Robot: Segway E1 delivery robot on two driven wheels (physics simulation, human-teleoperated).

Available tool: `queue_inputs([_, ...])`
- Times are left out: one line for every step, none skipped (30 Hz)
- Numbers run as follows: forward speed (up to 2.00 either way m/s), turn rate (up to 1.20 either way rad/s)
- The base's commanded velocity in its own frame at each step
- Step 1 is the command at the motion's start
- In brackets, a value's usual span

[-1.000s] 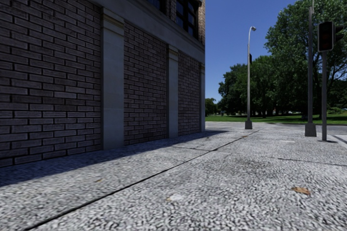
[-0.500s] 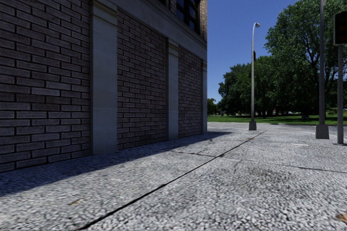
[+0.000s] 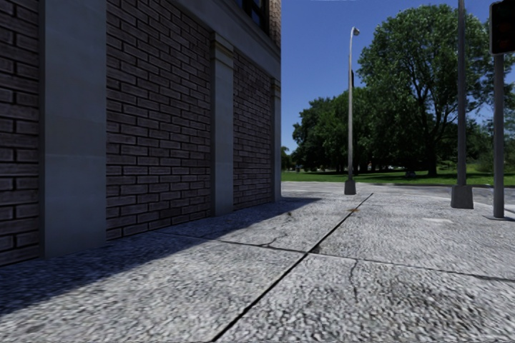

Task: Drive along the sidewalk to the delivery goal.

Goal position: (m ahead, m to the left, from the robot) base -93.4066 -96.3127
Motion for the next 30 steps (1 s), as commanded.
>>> queue_inputs([2.00,-0.46])
queue_inputs([2.00,-0.46])
queue_inputs([2.00,-0.46])
queue_inputs([2.00,-0.46])
queue_inputs([2.00,-0.46])
queue_inputs([2.00,-0.46])
queue_inputs([2.00,-0.46])
queue_inputs([2.00,-0.46])
queue_inputs([2.00,-0.46])
queue_inputs([2.00,-0.46])
queue_inputs([2.00,-0.46])
queue_inputs([2.00,-0.46])
queue_inputs([2.00,-0.46])
queue_inputs([2.00,-0.46])
queue_inputs([2.00,-0.46])
queue_inputs([2.00,-0.46])
queue_inputs([2.00,-0.46])
queue_inputs([2.00,-0.46])
queue_inputs([2.00,-0.46])
queue_inputs([2.00,-0.46])
queue_inputs([2.00,-0.49])
queue_inputs([2.00,-0.54])
queue_inputs([2.00,-0.55])
queue_inputs([2.00,-0.56])
queue_inputs([2.00,-0.56])
queue_inputs([2.00,-0.56])
queue_inputs([2.00,-0.56])
queue_inputs([2.00,-0.56])
queue_inputs([2.00,-0.56])
queue_inputs([2.00,-0.56])
